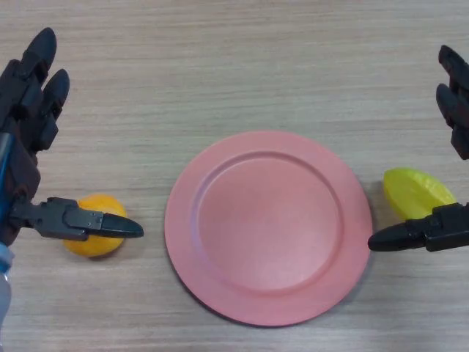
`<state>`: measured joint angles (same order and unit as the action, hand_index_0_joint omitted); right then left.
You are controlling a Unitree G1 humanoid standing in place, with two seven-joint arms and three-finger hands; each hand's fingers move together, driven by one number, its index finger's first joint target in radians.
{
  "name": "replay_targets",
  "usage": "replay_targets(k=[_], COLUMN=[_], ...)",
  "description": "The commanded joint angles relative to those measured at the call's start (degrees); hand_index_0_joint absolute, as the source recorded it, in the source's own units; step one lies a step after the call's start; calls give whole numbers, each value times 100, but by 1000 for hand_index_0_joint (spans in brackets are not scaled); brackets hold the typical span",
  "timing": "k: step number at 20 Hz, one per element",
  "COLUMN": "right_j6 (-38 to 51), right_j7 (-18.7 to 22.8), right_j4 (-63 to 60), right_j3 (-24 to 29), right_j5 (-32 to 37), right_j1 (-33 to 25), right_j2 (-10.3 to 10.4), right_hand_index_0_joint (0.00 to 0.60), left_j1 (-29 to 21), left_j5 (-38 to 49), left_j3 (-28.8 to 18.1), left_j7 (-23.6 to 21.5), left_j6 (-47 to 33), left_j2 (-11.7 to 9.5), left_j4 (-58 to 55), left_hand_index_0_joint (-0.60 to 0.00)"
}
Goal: Pick up the yellow starfruit and place it on the plate
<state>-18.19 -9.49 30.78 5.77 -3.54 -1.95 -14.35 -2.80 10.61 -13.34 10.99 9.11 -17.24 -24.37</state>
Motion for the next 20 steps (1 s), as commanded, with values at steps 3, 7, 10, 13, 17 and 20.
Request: replay_targets(k=[3, 7, 10, 13, 17, 20], right_j6=[764, 1077, 1560, 2147, 2652, 2731], right_j7=[218, 247, 396, 696, 1001, 1159], right_j4=[143, -252, -906, -2008, -3229, -3757], right_j3=[429, 509, 554, 579, 511, 434], right_j5=[-247, -342, -498, -779, -1070, -1204], right_j1=[-247, -345, -434, -631, -839, -967], right_j2=[-230, -318, -398, -549, -682, -733], right_hand_index_0_joint=[0, 0, 0, 0, 0, 0], left_j1=[-270, -334, -350, -267, -271, -239], left_j5=[-136, -396, -425, -465, -372, -342], left_j3=[-209, -119, -69, -87, -142, -196], left_j7=[-125, -167, -259, -200, -147, -86], left_j6=[-952, -1119, -1298, -1179, -1032, -999], left_j2=[-213, -202, -185, -172, -193, -211], left_j4=[-38, 151, 252, 182, 166, 146], left_hand_index_0_joint=[0, 0, 0, 0, 0, 0])
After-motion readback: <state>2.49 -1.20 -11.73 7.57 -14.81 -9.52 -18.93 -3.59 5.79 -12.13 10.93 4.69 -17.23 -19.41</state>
